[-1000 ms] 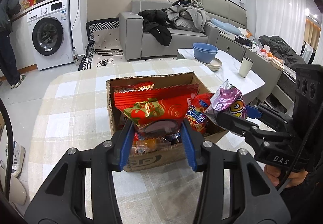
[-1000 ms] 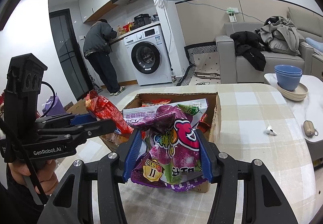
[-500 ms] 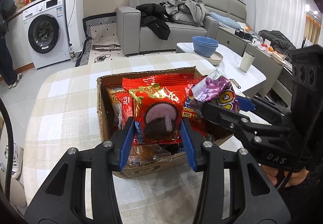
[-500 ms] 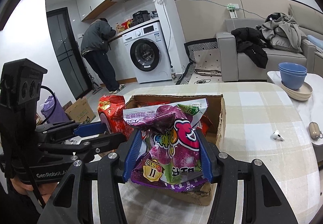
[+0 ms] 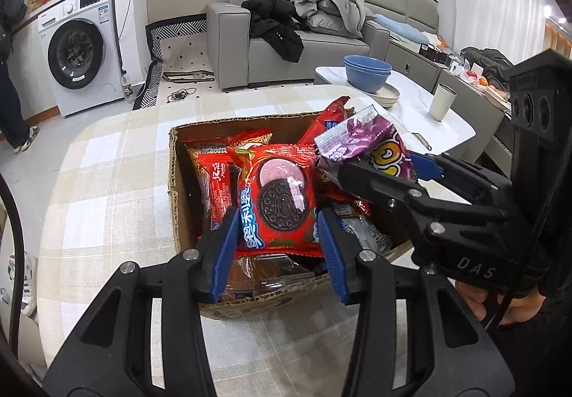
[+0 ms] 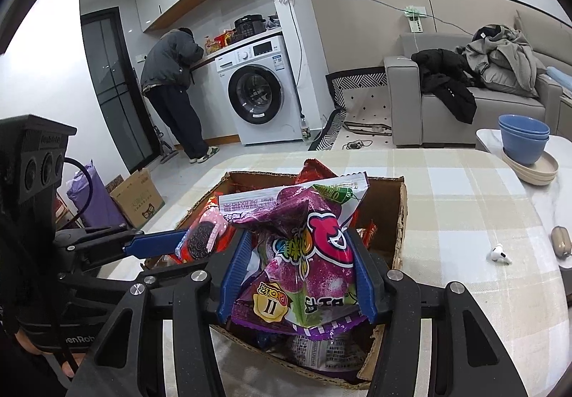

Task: Organize snacks
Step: 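Lower both packs into the box and open both grippers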

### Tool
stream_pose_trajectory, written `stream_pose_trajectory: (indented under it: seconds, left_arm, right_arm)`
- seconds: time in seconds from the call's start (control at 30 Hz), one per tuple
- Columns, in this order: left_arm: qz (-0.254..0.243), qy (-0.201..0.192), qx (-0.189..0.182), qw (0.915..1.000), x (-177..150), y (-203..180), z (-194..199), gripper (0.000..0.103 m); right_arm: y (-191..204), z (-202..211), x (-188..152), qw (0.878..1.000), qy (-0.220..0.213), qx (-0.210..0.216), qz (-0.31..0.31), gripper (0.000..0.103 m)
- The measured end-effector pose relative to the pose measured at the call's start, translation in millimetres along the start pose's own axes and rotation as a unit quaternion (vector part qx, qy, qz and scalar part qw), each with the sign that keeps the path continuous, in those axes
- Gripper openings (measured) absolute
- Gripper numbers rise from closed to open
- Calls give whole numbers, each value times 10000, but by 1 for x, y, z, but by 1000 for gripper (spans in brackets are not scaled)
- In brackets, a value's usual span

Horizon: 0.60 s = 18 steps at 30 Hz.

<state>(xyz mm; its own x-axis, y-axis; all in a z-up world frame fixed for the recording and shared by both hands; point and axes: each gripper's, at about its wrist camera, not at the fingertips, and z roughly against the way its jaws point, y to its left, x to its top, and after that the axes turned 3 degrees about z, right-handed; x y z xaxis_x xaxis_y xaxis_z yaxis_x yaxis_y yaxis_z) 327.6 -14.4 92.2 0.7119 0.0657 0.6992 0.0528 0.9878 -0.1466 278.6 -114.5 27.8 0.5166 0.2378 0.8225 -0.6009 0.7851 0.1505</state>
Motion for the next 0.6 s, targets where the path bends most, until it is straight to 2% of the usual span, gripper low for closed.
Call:
stream_pose_trajectory:
  seconds: [0.5,0.57,0.6]
  left_arm:
    - [-143,-52,100,9998,-10,-4,-1,43]
    - [-128,-51,87,9999,-12,-3,1,47]
    - [-155,-58,82,9998,-18,-1,6,54]
  right_arm:
    - [8,1,-13,9996,150,-83,228,54]
    - [10,5,-12,9995,52,-179,274,54]
    - [11,7,-11,9993,32,-204,302,54]
